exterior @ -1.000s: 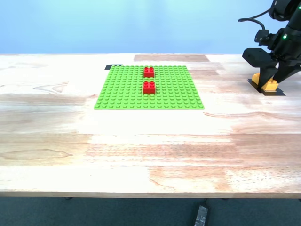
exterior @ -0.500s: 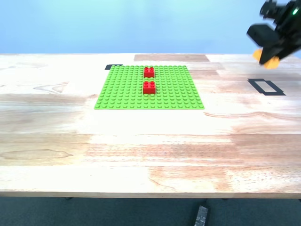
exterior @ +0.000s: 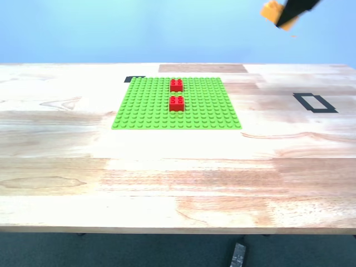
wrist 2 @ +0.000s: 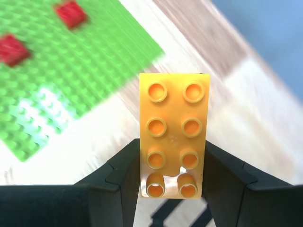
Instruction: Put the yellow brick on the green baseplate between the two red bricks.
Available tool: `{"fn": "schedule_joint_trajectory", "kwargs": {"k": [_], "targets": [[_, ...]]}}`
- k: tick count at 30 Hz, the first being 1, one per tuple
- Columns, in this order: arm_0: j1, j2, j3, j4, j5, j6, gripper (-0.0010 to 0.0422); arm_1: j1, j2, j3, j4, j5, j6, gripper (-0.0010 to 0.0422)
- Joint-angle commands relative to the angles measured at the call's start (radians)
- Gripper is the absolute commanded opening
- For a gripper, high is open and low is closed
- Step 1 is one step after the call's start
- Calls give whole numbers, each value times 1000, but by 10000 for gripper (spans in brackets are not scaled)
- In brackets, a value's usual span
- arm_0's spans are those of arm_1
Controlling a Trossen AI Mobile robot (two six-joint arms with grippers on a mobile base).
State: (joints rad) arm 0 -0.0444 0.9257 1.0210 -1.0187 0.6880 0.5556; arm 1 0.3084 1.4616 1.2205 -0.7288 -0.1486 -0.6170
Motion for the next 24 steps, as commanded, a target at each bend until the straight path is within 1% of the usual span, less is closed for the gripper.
{"fn": "schedule_joint_trajectory", "kwargs": {"k": [1, 4, 6, 9, 13, 17, 20, 24], "targets": [[0, 1, 2, 0, 0, -2, 0, 70, 35, 60, -6, 14, -50, 11], [0, 1, 0, 0, 1, -2, 0, 137, 82, 125, -24, 80, -125, 11], [0, 1, 0, 0, 1, -2, 0, 175, 124, 174, -48, 101, -184, 11], [0, 1, 1, 1, 0, -2, 0, 222, 203, 253, -84, 104, -257, 11], [0, 1, -1, -2, 1, -2, 0, 269, 323, 370, -138, 103, -283, 11], [0, 1, -1, -2, 0, -1, 0, 310, 463, 505, -254, 103, -313, 11], [0, 1, -1, -3, 1, 0, 0, 334, 563, 595, -330, 102, -311, 11], [0, 1, -1, -7, 0, 1, 0, 364, 643, 638, -332, 67, -299, 10]]}}
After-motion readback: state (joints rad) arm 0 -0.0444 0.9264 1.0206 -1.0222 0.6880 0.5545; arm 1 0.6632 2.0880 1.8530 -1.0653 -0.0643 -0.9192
